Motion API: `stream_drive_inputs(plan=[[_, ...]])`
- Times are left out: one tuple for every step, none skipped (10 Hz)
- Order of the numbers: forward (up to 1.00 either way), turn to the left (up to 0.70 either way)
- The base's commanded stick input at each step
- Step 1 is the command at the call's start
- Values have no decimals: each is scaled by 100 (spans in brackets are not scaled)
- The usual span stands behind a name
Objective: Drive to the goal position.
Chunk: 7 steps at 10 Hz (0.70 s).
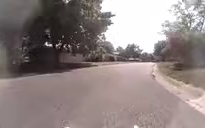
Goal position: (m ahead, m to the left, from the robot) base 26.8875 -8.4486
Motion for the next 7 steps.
stream_drive_inputs(plan=[[69, -35], [69, -35], [69, -31], [69, 3], [69, 3], [69, 3], [69, 3]])
